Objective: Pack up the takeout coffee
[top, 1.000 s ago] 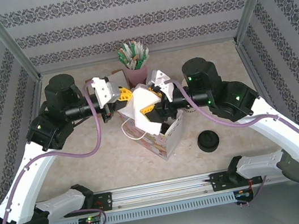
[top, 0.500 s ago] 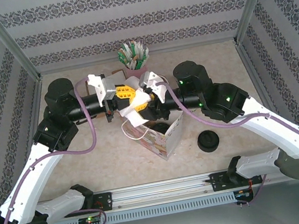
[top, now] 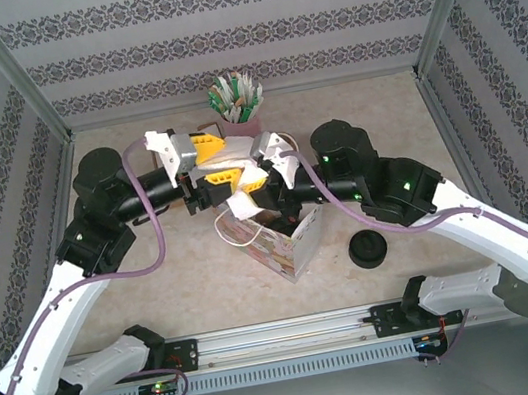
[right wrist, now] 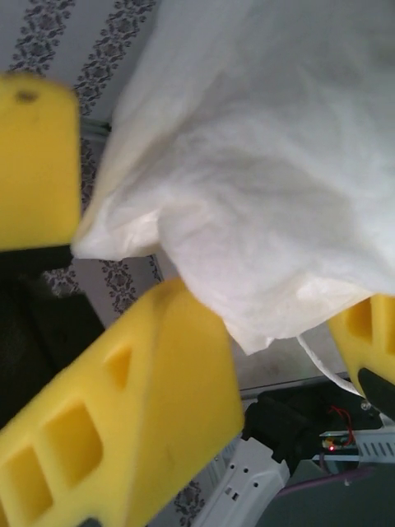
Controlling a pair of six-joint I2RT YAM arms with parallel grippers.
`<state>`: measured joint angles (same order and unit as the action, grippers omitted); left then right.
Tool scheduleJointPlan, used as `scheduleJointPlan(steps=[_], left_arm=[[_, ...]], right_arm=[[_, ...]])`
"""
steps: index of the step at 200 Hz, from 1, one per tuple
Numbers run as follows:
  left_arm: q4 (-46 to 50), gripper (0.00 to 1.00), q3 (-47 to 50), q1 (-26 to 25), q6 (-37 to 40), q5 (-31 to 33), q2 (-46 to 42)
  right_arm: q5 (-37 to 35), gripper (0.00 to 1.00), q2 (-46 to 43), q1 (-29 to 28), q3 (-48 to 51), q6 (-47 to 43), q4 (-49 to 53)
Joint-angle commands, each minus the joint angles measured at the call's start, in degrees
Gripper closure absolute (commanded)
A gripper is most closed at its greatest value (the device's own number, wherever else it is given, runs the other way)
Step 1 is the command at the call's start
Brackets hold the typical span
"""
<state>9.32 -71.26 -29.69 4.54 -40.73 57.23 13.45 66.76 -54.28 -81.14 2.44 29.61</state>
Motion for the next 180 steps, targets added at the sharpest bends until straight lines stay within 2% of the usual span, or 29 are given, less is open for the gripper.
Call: scheduleJointPlan(steps=[1,35,71,130,180], left_arm=[[-6.0,0.28,3.3,-0.5,-8.1,11.2,-4.7],[0.2,0.23,7.9,-0.6,-18.7,24.4,-11.2],[10.1,0.24,9.7,-0.5,-24.9,35.8,-15.4],[15.6,0.26,11.3,-0.6,-26.8,37.3,-15.1],[18.3,0.30,11.3,-0.5,-28.0,37.8,-13.3]], right_arm=[[-7.0,1.00,-1.1,-0.6,1.5,6.3,3.3],[-14.1,1.00,0.8,-1.0,-0.3,9.5,8.7],[-18.9,1.00,4.5,-2.2,-3.7,7.8,12.1],[-23.8,1.00,11.5,-4.2,-9.4,1.9,19.7],[-22.4,1.00,16.7,-4.2,-12.8,-0.8,26.1]])
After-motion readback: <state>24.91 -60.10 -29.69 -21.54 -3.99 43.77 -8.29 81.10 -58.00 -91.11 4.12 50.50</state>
